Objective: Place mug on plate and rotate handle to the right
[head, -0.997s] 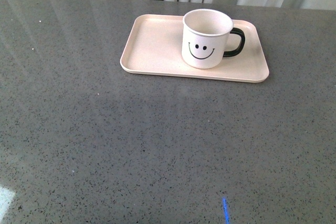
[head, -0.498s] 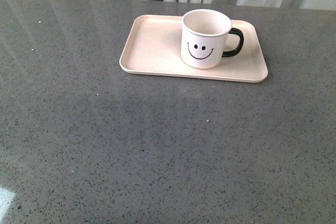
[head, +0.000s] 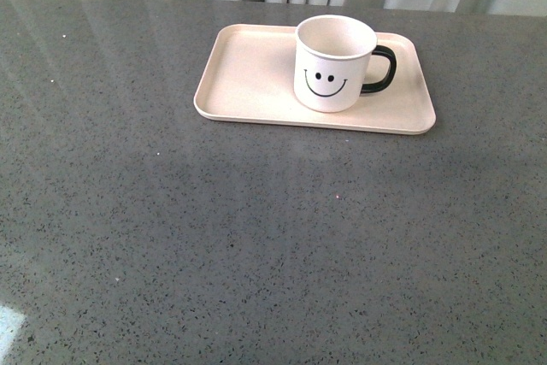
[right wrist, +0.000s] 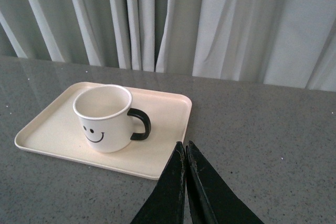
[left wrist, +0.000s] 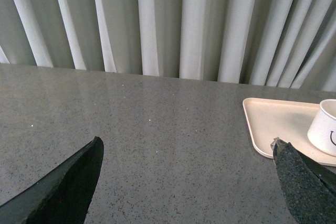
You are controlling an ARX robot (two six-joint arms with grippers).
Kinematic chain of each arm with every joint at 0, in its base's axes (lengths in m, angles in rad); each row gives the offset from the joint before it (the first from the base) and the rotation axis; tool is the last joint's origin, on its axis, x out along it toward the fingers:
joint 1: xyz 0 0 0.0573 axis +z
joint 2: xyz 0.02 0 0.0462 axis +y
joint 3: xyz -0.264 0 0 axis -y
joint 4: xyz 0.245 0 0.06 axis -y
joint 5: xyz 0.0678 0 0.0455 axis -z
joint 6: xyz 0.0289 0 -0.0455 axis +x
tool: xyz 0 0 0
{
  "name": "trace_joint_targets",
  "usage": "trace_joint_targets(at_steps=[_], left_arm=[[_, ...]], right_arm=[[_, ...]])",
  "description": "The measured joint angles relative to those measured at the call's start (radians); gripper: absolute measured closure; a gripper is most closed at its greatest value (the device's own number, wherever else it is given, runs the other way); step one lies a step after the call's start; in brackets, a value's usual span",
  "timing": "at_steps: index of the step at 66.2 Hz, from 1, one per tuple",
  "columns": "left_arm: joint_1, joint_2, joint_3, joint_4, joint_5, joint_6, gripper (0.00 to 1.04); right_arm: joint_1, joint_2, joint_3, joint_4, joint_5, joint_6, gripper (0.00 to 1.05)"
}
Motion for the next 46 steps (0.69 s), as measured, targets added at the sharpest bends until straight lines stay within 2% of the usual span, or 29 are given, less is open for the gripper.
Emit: trace_joint_targets(at_steps=[33, 46], left_arm=[[0.000, 0.000, 0.000, 0.000, 0.000, 0.000, 0.09], [0.000, 0.000, 0.000, 0.000, 0.000, 0.000, 0.09]], right_arm=[[0.000, -0.397, -0.108, -0.279, 0.000, 0.000, 1.03], [0.000, -0.585, -0.116, -0.444, 0.000, 0.000, 1.03]])
